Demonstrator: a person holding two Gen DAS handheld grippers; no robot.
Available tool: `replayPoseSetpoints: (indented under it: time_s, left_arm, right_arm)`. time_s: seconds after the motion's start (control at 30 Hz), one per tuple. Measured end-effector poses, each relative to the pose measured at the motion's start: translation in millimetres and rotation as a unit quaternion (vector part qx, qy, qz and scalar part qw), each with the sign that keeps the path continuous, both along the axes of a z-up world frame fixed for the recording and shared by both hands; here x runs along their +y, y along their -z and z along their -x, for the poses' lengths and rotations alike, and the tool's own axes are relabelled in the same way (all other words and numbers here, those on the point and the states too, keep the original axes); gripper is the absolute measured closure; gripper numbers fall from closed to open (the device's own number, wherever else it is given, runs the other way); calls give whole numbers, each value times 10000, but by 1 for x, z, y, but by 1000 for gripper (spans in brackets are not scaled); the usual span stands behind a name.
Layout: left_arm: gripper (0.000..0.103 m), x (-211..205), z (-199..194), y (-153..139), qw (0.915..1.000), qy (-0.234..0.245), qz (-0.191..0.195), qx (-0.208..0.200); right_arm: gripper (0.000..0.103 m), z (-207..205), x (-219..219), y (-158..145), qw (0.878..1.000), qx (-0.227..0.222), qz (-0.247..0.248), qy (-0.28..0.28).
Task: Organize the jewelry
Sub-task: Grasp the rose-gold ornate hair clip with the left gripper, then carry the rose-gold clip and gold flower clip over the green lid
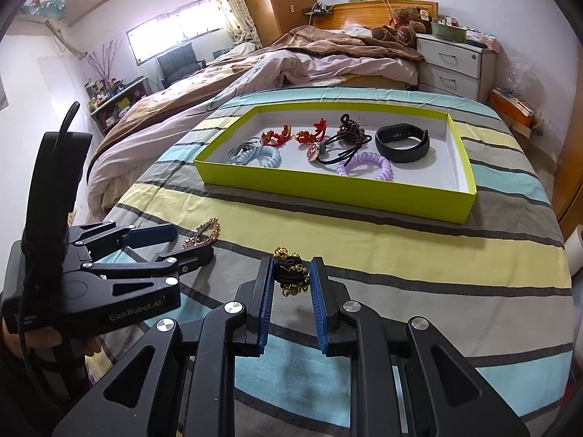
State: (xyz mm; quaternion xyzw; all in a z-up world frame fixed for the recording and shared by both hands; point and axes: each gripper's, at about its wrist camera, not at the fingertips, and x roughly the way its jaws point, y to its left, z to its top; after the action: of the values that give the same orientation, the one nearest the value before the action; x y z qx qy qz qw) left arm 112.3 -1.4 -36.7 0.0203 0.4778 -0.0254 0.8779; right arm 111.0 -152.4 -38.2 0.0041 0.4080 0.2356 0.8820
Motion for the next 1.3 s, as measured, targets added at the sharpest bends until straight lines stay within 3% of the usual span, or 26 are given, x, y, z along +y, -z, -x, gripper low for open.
replayPoseSetpoints:
  time_s: [0.17, 0.4, 0.97, 1.3]
  left_arm:
    - [54, 3, 4, 0, 9999, 31, 70, -72]
    - [77, 7, 8, -1, 9996, 89, 196, -167]
    - [78, 19, 13, -8, 9988, 24, 368, -307]
    - [78, 22, 17, -31, 9968, 92, 511, -608]
  right_arm:
    - [82, 1, 1, 0, 10000, -10, 56, 35]
    - [82, 0, 3, 0, 9999, 6, 108, 91]
    - [82, 1, 5, -2, 9999, -31, 130, 111]
    - [82, 2, -4, -15, 9994, -208, 18, 266]
